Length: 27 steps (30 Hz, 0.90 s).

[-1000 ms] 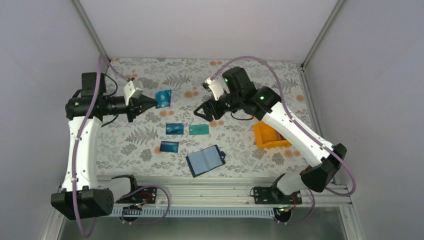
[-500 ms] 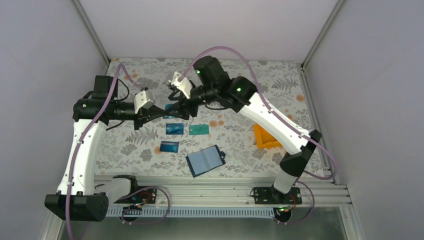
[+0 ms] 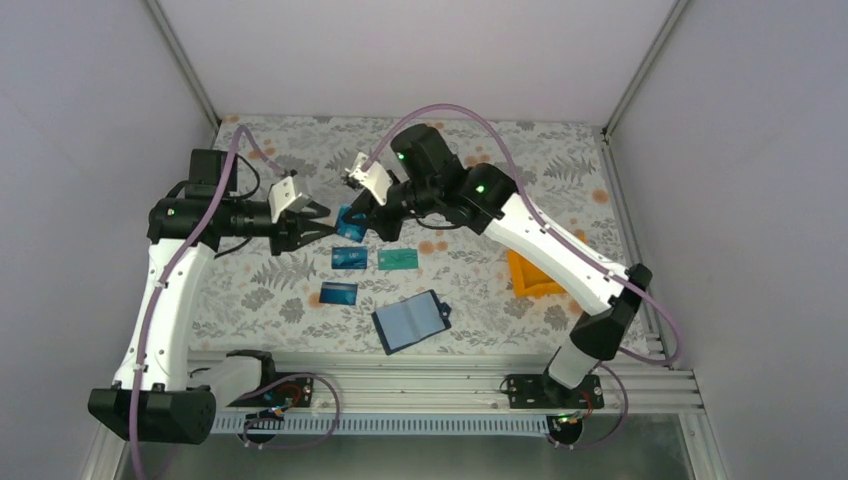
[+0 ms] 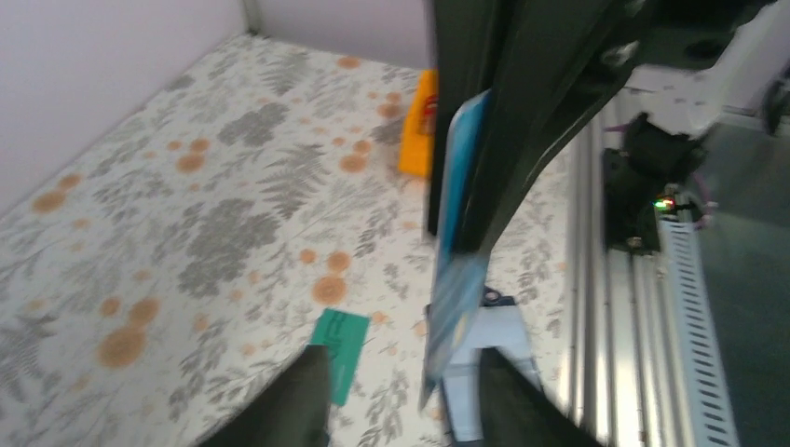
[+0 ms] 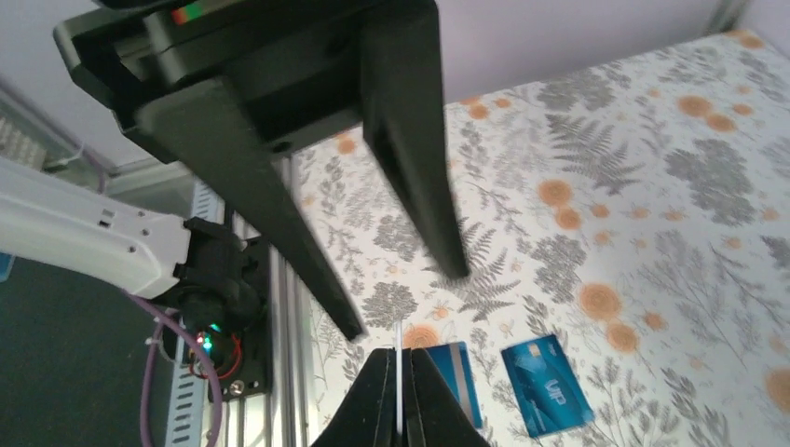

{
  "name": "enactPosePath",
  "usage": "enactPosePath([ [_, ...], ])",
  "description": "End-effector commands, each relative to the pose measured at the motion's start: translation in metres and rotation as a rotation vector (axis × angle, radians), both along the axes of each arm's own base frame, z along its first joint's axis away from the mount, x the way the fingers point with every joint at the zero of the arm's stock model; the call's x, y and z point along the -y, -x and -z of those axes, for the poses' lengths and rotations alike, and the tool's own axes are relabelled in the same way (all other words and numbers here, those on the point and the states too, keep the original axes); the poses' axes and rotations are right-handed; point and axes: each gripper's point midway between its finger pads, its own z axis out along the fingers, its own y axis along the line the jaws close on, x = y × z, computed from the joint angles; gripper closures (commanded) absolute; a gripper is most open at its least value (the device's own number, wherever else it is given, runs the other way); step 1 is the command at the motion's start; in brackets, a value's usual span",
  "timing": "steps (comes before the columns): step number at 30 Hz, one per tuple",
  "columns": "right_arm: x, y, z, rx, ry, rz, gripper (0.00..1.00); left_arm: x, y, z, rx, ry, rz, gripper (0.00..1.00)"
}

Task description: Take the credit cards out of the card holder

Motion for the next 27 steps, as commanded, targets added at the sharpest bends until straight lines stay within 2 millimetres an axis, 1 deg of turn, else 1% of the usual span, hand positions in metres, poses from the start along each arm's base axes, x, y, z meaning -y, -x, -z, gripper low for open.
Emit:
enactPosePath([
  [1, 0.029, -0.047, -0.020, -0.090, -0.100, 0.289, 0.96, -0.017, -0.040, 0.003, -0.011, -0.039, -0.219, 0.22],
  [2, 0.036, -0.062, -0.014, -0.165, -0.124, 0.369, 0.96, -0.027, -0.052, 0.006, -0.016, -0.059, -0.299, 0.13],
  [4, 0.051, -0.088, 0.000, -0.359, -0.205, 0.535, 0.96, -0.050, -0.073, 0.018, -0.053, -0.076, -0.465, 0.01],
  [5, 0.054, -0.098, 0.007, -0.430, -0.255, 0.594, 0.96, -0.062, -0.080, 0.021, -0.058, -0.077, -0.533, 0.00],
  [6, 0.054, -0.108, 0.007, -0.459, -0.338, 0.646, 0.96, -0.073, -0.086, 0.024, -0.062, -0.075, -0.594, 0.00],
  [8, 0.051, -0.115, 0.022, -0.561, -0.456, 0.748, 0.96, -0.094, -0.094, 0.029, -0.075, -0.066, -0.700, 0.00],
  [10, 0.045, -0.120, 0.043, -0.627, -0.524, 0.865, 0.96, -0.106, -0.097, 0.031, -0.081, -0.049, -0.754, 0.00],
  [12, 0.035, -0.126, 0.066, -0.690, -0.550, 0.965, 0.96, -0.115, -0.098, 0.031, -0.067, -0.039, -0.798, 0.00],
  [14, 0.023, -0.131, 0.089, -0.765, -0.544, 1.040, 0.96, -0.120, -0.098, 0.033, -0.055, -0.031, -0.825, 0.00],
  [15, 0.016, -0.133, 0.113, -0.806, -0.510, 1.090, 0.96, -0.121, -0.097, 0.033, -0.048, -0.028, -0.830, 0.00],
  [16, 0.008, -0.131, 0.130, -0.846, -0.481, 1.129, 0.96, -0.121, -0.096, 0.033, -0.038, -0.024, -0.829, 0.00],
  [17, 0.005, -0.131, 0.148, -0.887, -0.455, 1.173, 0.96, -0.119, -0.094, 0.034, -0.032, -0.018, -0.821, 0.00],
  [18, -0.002, -0.126, 0.166, -0.933, -0.421, 1.208, 0.96, -0.117, -0.091, 0.035, -0.020, -0.014, -0.809, 0.00],
  [21, -0.011, -0.112, 0.228, -1.097, -0.301, 1.325, 0.96, -0.115, -0.087, 0.044, -0.003, -0.018, -0.798, 0.00],
  [23, -0.025, -0.103, 0.253, -1.170, -0.268, 1.301, 0.96, -0.113, -0.087, 0.052, 0.002, -0.040, -0.799, 0.00],
  [24, -0.031, -0.101, 0.259, -1.167, -0.261, 1.302, 0.96, -0.111, -0.087, 0.054, 0.007, -0.049, -0.795, 0.00],
  [27, -0.045, -0.101, 0.267, -1.138, -0.250, 1.302, 0.96, -0.104, -0.086, 0.055, 0.015, -0.054, -0.772, 0.00],
])
